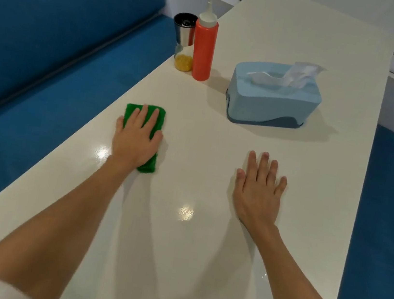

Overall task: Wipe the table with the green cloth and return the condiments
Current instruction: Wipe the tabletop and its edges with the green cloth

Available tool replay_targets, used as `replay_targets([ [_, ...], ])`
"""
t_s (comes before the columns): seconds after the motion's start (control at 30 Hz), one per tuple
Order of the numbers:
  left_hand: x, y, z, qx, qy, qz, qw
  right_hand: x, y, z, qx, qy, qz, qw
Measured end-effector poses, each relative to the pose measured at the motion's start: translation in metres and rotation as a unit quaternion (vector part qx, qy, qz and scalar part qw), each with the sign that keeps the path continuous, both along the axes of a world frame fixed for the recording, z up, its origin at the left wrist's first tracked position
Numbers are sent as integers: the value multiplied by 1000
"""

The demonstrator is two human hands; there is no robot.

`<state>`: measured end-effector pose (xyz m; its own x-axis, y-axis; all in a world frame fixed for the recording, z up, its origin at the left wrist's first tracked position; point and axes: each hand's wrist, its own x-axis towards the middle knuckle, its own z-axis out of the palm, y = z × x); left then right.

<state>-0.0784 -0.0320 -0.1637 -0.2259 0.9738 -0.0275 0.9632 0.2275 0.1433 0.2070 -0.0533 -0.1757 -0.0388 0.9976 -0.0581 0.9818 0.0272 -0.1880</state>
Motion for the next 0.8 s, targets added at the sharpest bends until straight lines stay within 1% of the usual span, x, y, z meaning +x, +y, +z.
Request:
replay_targets([
  [0.03,17,8,0,1,-3,21,1000,0,0,0,0,-1,1,1000],
  [0.1,55,18,3,2,-13,19,1000,0,0,-1,4,-2,4,1000],
  [0.2,110,10,2,7,-46,-39,998,1,1,-1,5,4,3,1000],
  [0.27,133,-11,4,13,-80,-107,991,3,1,0,0,12,3,1000],
  [0.37,118,-48,-1,22,-89,-239,967,5,0,1,-5,19,9,1000],
  [0.4,101,-57,-2,24,-91,-266,959,6,-1,1,-4,19,10,1000],
  [0.47,62,-68,-1,24,-90,-281,955,5,0,1,0,20,12,1000],
  [0.5,43,-69,0,25,-84,-267,960,5,0,2,1,19,12,1000],
  [0.6,4,-54,2,23,-57,-179,982,5,-1,2,3,24,8,1000],
  [0.7,5,-26,0,22,-37,-84,996,3,0,2,-7,32,10,999],
  [0.73,14,-17,-1,19,-30,-52,998,4,0,5,-13,47,12,999],
  [0.8,40,-2,0,12,-18,-3,1000,9,1,15,-16,129,8,991],
])
